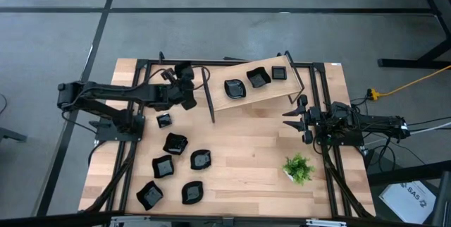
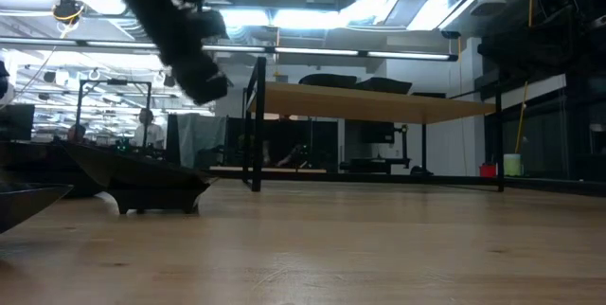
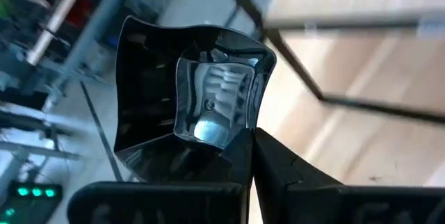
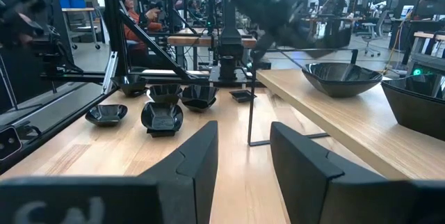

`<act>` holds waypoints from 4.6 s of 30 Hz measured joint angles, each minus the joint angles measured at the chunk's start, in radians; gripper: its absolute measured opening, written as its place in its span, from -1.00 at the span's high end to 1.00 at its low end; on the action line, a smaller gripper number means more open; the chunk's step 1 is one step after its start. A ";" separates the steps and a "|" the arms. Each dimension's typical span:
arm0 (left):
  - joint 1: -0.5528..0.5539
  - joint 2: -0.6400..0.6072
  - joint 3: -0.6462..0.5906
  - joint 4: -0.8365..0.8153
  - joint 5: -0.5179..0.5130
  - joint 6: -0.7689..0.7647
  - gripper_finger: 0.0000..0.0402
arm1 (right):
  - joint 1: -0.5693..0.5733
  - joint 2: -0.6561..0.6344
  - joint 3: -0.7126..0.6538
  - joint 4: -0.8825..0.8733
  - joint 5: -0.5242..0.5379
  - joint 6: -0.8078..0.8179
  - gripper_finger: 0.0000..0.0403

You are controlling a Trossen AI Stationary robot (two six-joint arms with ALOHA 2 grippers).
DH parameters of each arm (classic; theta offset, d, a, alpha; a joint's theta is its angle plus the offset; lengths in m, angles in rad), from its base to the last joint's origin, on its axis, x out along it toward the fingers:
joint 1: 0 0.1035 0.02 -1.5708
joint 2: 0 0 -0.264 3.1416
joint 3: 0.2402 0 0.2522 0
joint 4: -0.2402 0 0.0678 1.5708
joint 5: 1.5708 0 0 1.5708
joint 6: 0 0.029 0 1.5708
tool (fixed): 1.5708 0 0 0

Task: Pick & Place Mini shaped plates
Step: Stack the distorted square plate on top of the distorted square plate on the shelf, then stack the leaf-shaped plate on top of the leaf-shaped plate on the shelf

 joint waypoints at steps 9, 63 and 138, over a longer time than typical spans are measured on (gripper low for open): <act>-0.043 -0.004 0.095 0.218 -0.003 0.222 0.99 | 0.000 0.000 0.000 0.000 0.000 0.000 0.35; 0.045 0.616 0.894 0.072 0.569 1.220 0.99 | 0.000 0.000 0.000 0.000 0.000 0.000 0.35; -0.042 0.433 0.893 -0.493 0.478 0.526 0.36 | 0.000 0.000 0.000 0.000 0.000 0.000 0.35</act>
